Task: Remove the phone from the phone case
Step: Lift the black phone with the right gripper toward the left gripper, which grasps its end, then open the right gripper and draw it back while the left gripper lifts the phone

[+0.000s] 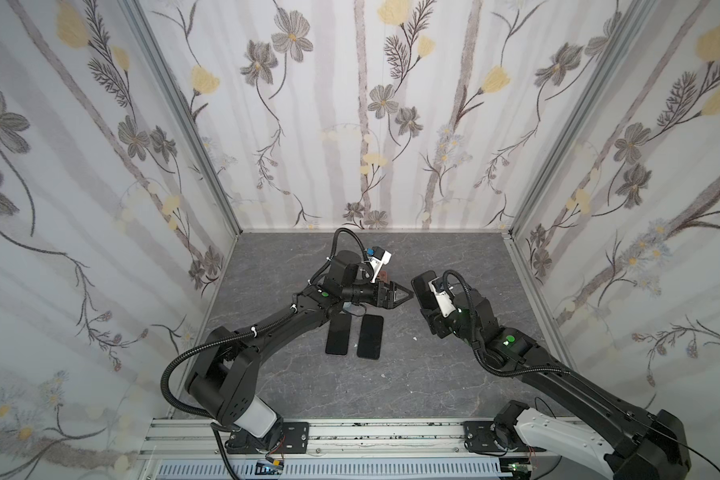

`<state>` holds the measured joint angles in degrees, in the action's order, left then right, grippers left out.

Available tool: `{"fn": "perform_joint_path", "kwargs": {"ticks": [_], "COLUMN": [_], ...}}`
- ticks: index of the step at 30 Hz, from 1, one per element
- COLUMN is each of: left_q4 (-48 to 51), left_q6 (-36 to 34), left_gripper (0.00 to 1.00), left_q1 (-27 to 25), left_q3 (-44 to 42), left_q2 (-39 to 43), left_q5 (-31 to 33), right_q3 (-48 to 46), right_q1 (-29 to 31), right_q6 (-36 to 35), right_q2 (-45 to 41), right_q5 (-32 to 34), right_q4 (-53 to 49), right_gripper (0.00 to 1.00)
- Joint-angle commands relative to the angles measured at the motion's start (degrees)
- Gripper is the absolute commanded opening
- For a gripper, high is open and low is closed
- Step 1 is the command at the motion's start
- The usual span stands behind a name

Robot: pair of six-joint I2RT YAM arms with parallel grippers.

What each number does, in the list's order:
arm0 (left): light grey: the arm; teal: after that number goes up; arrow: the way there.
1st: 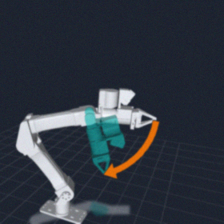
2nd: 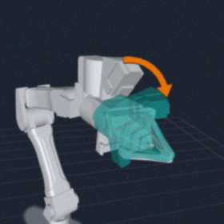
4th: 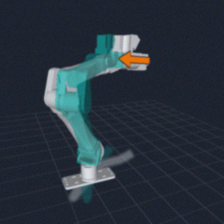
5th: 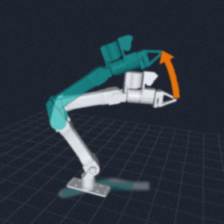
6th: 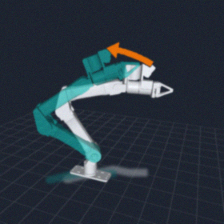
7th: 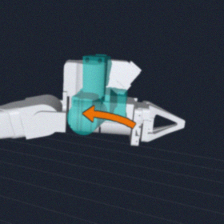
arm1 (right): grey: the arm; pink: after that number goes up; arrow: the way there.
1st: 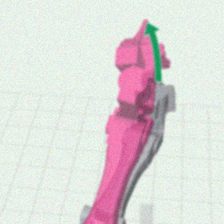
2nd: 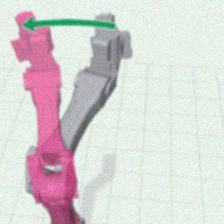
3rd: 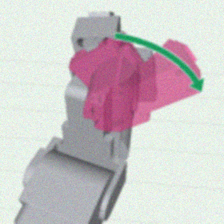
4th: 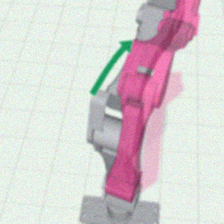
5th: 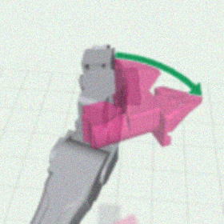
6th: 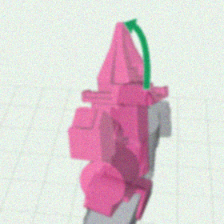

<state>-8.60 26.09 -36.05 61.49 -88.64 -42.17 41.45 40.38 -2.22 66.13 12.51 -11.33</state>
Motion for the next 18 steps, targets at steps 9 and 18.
{"fn": "perform_joint_path", "kwargs": {"ticks": [9,18], "left_q4": [0.0,0.4], "left_q6": [-0.9,-1.0], "left_gripper": [0.57,0.28], "left_q1": [-0.6,-1.1], "left_q3": [1.0,1.7], "left_q2": [-0.8,-1.4], "left_q5": [-2.1,-3.6], "right_q3": [3.4,3.3], "right_q1": [6.3,8.4], "right_q6": [-9.7,-10.4], "right_q2": [2.2,2.4], "right_q5": [3.8,4.1], "right_q4": [4.0,5.1], "right_gripper": [0.50,0.52]}}
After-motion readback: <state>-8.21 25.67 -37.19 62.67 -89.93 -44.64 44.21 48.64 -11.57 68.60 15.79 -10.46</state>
